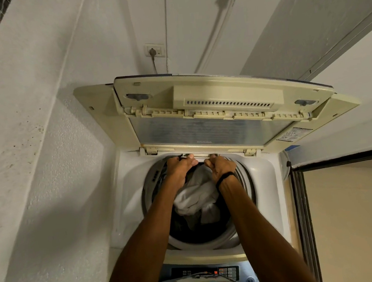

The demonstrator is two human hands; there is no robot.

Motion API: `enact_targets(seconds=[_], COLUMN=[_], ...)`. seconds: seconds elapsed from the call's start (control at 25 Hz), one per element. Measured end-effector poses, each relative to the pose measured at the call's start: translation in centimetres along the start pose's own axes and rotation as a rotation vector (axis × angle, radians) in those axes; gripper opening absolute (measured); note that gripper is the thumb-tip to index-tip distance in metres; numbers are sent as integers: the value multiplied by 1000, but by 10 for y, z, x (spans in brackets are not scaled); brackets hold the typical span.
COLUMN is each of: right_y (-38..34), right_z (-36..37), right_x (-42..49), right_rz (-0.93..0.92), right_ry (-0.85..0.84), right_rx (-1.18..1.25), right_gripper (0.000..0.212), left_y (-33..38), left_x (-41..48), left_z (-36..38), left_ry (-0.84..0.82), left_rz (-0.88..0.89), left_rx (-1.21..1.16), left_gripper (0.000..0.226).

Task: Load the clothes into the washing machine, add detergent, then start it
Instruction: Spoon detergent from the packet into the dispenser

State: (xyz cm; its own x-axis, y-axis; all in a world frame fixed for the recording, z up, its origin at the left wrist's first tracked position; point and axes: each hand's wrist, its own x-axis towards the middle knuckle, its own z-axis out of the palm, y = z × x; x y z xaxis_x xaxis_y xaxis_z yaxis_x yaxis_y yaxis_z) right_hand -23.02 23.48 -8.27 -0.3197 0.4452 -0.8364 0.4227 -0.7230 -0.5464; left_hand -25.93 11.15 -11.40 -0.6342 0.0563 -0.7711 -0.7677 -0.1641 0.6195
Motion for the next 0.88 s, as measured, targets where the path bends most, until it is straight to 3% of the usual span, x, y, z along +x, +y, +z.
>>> enact_targets(seconds=[0.32,0.52,0.88], right_y=[12,17,16], right_z=[-8,-6,-5], right_x=[0,3,8], right_rz=[-6,-18,-33], right_ry=[-49,-44,-27], right_rx=[65,177,141], right_gripper=[22,53,44], left_y=[-5,-8,-10], left_x=[-1,-1,-5], left_z=[-3,-6,-7], left_ry=[-33,-40,-76], left_rz=[43,78,162], left_rx=[-16,-32,-26], left_gripper=[9,11,29])
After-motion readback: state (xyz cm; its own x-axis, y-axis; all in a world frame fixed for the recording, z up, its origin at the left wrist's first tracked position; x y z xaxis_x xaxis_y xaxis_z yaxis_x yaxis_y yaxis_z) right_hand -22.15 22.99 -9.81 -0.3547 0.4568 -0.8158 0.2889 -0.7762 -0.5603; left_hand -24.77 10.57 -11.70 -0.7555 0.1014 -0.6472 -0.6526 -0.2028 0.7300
